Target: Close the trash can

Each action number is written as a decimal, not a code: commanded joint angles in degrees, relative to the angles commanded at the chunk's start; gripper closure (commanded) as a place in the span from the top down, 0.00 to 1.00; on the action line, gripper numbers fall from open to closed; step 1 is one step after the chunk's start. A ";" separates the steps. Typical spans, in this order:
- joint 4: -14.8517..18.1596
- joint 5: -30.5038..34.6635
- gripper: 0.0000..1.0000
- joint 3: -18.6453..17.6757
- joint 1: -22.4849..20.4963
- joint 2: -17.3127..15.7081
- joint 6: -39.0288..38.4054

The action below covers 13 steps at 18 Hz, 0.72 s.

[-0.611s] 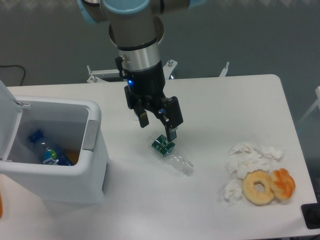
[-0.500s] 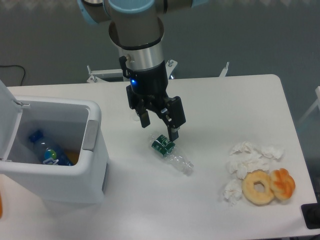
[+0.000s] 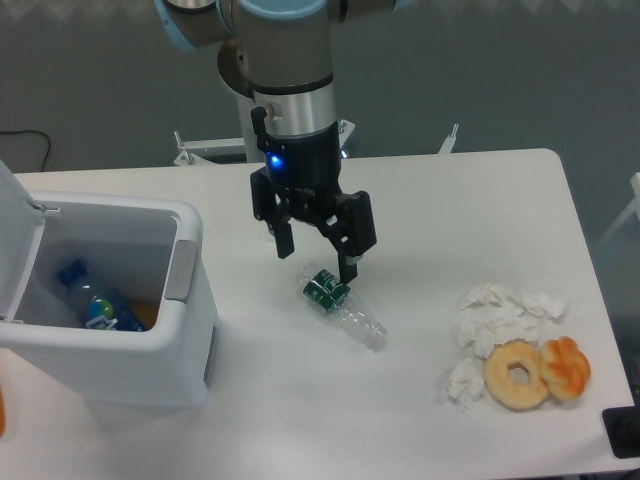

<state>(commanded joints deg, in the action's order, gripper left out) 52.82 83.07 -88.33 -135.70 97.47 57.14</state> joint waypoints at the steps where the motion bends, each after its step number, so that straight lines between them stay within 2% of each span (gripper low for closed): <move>1: 0.00 -0.80 1.00 -0.09 0.09 0.00 -1.92; 3: 0.00 -1.24 1.00 0.00 0.18 -0.35 -6.58; 7: 0.09 -8.26 1.00 0.18 -0.43 -2.37 -16.16; 10: 0.09 -10.73 1.00 0.26 -0.62 -4.12 -22.66; 13: 0.09 -12.05 1.00 0.26 -0.27 -5.88 -32.84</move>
<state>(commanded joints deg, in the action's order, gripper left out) 52.91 71.02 -88.07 -135.97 91.59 24.30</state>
